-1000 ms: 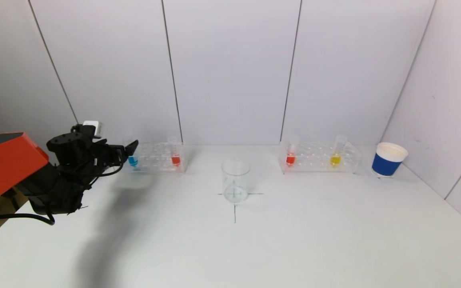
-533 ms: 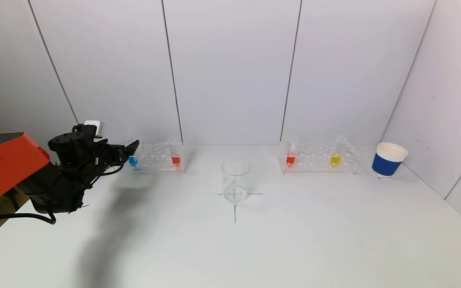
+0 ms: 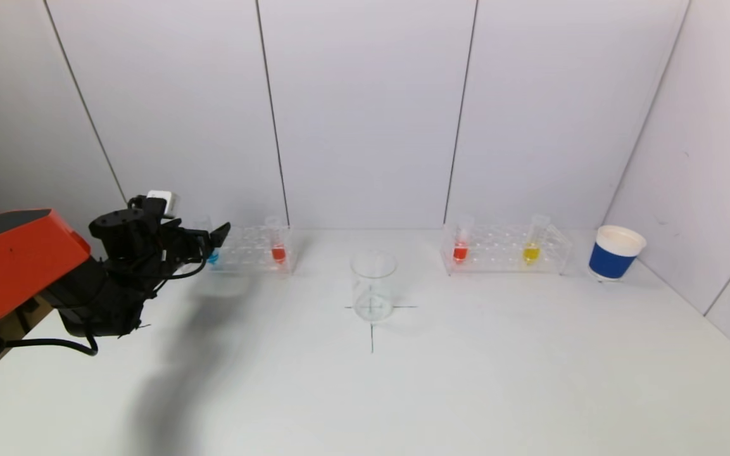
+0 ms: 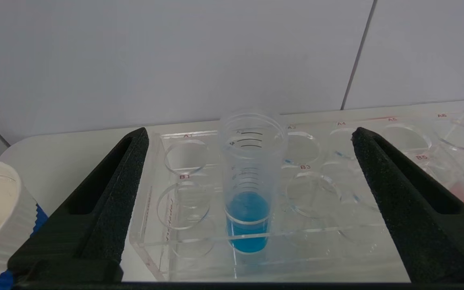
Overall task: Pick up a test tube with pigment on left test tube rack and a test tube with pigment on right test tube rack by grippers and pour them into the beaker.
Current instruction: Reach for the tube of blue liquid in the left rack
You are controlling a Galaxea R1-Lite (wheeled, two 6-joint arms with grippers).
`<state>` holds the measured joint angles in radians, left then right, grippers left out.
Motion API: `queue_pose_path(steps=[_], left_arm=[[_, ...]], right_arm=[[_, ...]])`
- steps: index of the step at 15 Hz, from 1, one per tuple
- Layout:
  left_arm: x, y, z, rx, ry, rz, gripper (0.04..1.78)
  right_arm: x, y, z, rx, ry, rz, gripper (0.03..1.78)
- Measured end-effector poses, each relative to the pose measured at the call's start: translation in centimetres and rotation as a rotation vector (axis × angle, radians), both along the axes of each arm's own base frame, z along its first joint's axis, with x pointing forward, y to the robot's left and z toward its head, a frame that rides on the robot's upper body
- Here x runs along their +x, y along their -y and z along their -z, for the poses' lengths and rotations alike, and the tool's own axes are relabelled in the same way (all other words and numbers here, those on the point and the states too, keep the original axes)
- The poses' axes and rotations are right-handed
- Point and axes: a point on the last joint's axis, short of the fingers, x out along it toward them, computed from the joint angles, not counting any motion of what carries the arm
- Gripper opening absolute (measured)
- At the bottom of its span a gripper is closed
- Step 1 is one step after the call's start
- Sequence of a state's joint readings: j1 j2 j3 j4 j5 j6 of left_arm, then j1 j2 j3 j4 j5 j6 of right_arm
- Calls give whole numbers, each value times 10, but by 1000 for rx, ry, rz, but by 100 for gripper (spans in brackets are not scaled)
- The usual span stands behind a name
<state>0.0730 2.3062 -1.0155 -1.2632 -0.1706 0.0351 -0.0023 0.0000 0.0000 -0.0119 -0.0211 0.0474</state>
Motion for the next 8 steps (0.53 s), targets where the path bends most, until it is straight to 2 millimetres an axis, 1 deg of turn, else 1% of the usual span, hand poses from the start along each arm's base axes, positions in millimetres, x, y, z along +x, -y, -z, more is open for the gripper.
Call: queue_pose_path(steps=[8], left_arm=[[3, 0, 0, 0, 7, -2, 176]], right_arm=[[0, 0, 0, 0, 0, 0, 177]])
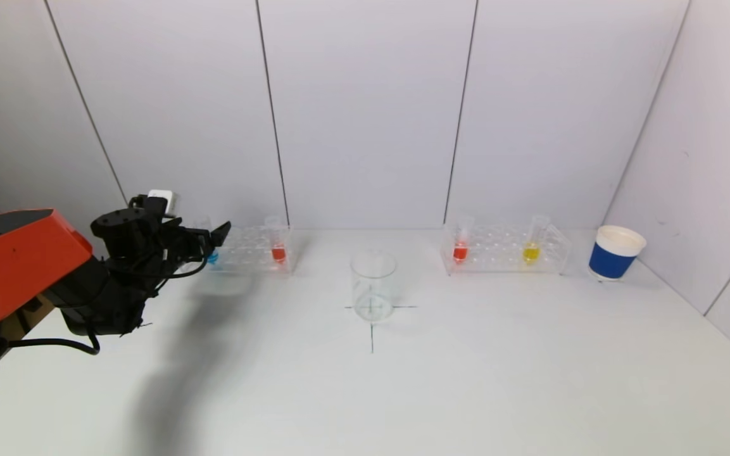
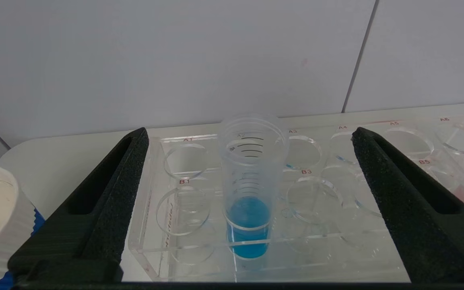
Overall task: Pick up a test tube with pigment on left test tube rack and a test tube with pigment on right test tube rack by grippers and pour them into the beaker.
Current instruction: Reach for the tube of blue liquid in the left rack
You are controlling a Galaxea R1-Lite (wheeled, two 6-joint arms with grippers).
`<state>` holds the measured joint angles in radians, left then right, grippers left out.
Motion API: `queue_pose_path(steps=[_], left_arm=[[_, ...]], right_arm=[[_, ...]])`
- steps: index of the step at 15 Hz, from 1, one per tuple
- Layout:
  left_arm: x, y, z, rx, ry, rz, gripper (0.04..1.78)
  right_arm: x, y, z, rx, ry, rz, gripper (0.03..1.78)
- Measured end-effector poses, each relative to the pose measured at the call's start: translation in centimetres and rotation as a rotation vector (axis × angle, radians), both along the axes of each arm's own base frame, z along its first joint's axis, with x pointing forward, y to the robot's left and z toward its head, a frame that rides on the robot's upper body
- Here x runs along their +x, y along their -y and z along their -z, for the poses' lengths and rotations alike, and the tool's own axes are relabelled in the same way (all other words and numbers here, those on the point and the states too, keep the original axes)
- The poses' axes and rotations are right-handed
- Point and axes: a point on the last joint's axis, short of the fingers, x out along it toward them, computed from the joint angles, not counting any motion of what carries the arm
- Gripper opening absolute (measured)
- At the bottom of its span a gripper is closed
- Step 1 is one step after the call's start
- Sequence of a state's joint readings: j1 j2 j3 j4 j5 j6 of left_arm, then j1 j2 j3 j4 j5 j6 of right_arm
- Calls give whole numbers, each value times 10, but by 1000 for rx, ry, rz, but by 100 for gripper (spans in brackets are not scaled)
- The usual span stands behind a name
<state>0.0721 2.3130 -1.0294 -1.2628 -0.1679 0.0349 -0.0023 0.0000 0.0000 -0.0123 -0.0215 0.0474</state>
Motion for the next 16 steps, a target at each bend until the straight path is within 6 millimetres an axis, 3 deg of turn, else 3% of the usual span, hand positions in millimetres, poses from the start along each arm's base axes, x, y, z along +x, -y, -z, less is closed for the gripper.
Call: queue_pose_path(steps=[5, 7, 10, 14, 16], left_arm=[[1, -1, 2, 0, -4, -3, 175], [3, -1, 2, 0, 0, -10, 163], [3, -1, 3, 0, 1, -13, 128], [3, -1, 3, 1, 1, -14, 55], [3, -1, 4, 0, 0, -14, 44]], right_arm=[[0, 0, 0, 0, 0, 0, 177], [0, 0, 0, 0, 0, 0, 177], [0, 0, 0, 0, 0, 0, 177], [0, 0, 0, 0, 0, -1, 177], [0, 0, 0, 0, 0, -1, 177]])
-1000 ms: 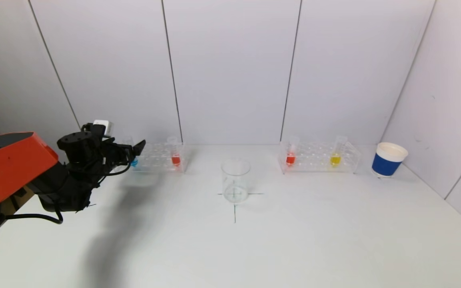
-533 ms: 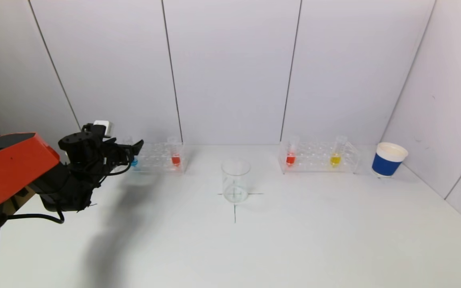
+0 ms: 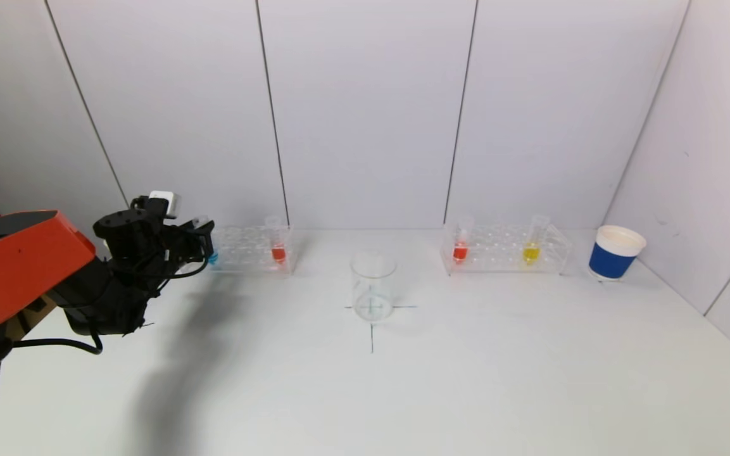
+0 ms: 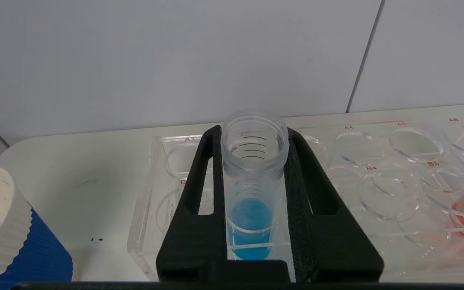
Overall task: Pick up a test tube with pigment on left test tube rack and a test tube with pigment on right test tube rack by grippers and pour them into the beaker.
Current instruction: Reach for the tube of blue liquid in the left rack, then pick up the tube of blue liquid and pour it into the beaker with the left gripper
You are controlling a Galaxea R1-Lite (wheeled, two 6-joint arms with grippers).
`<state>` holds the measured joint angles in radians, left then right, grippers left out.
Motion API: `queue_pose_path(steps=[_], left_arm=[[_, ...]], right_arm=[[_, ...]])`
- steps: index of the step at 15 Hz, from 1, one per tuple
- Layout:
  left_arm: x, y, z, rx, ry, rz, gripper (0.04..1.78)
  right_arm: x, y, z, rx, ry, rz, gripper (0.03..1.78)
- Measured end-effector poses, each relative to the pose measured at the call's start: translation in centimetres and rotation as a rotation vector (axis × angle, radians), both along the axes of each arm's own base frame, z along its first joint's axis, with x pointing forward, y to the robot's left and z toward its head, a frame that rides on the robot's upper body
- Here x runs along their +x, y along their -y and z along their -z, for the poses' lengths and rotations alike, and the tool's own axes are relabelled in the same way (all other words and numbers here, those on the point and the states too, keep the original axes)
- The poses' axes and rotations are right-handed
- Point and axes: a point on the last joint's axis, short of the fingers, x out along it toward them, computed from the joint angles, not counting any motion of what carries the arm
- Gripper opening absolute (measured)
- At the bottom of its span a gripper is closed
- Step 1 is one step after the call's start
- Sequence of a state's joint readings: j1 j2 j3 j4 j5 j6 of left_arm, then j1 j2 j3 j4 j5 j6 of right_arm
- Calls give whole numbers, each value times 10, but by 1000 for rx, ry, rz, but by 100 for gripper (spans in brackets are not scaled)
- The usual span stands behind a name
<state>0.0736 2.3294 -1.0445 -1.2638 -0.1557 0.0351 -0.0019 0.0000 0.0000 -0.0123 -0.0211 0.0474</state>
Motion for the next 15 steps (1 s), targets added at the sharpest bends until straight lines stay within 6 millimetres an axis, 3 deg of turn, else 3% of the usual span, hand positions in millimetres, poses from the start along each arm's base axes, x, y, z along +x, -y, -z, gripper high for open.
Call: queue_pose_path(steps=[11, 15], left_arm=[[0, 0, 0, 0, 0, 0, 44], [-2, 0, -12, 1, 16, 0, 44]], right_arm=[[0, 0, 0, 0, 0, 0, 177], [0, 0, 0, 0, 0, 0, 177]])
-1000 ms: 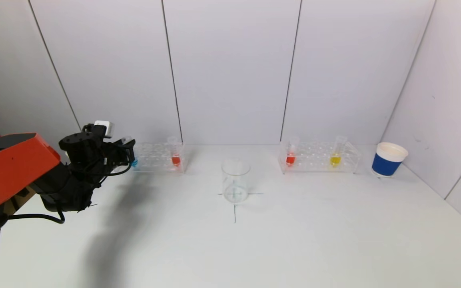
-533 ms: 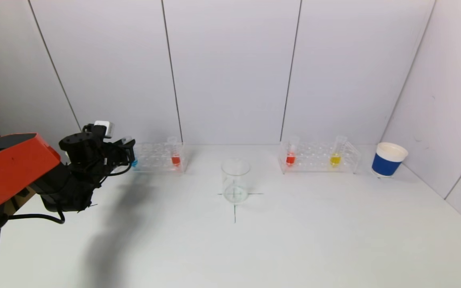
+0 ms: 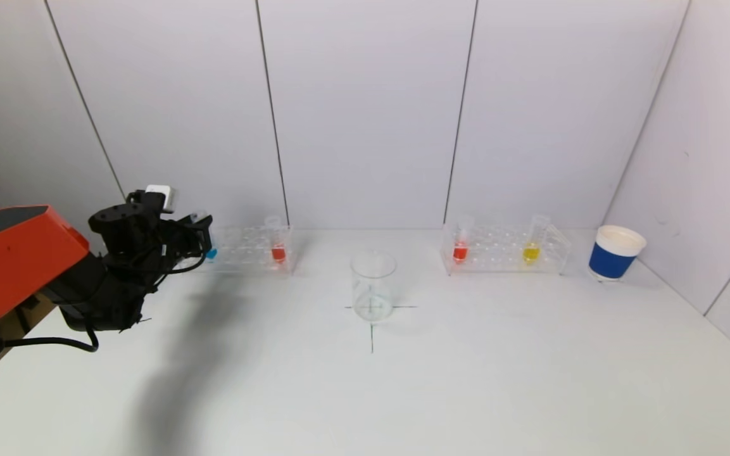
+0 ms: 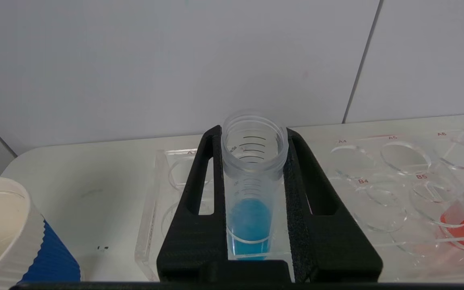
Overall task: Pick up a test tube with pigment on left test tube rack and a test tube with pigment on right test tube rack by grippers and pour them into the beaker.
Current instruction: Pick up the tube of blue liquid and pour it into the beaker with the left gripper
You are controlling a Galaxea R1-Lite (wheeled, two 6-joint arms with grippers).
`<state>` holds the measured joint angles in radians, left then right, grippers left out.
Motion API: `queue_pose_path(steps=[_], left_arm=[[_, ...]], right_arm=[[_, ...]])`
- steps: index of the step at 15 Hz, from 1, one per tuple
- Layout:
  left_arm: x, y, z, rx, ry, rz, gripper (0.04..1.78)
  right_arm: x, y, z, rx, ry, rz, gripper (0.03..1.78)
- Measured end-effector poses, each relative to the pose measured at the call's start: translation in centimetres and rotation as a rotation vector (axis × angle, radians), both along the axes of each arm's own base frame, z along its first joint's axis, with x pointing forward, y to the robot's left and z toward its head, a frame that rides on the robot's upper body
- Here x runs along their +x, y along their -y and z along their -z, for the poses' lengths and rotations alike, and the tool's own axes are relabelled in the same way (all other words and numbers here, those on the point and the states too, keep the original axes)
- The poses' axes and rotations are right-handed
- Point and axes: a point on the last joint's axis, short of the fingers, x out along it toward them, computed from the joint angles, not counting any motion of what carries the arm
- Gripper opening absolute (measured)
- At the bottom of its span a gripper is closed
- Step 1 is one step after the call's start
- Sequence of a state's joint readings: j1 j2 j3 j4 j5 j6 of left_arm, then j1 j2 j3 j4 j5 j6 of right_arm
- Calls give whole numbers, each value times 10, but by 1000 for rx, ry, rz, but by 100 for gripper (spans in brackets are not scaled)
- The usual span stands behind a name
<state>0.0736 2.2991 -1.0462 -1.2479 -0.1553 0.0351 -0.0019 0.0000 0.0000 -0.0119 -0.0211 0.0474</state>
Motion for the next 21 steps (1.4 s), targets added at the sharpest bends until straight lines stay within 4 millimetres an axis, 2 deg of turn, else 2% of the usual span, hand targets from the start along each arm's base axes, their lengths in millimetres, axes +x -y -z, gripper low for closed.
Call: queue_pose_path(steps=[9, 21], left_arm=[[-8, 1, -40, 3, 40, 0, 44], [-21, 4, -108, 6, 86, 6, 44]], right_arm=[[0, 0, 0, 0, 0, 0, 177], [0, 0, 0, 0, 0, 1, 177]])
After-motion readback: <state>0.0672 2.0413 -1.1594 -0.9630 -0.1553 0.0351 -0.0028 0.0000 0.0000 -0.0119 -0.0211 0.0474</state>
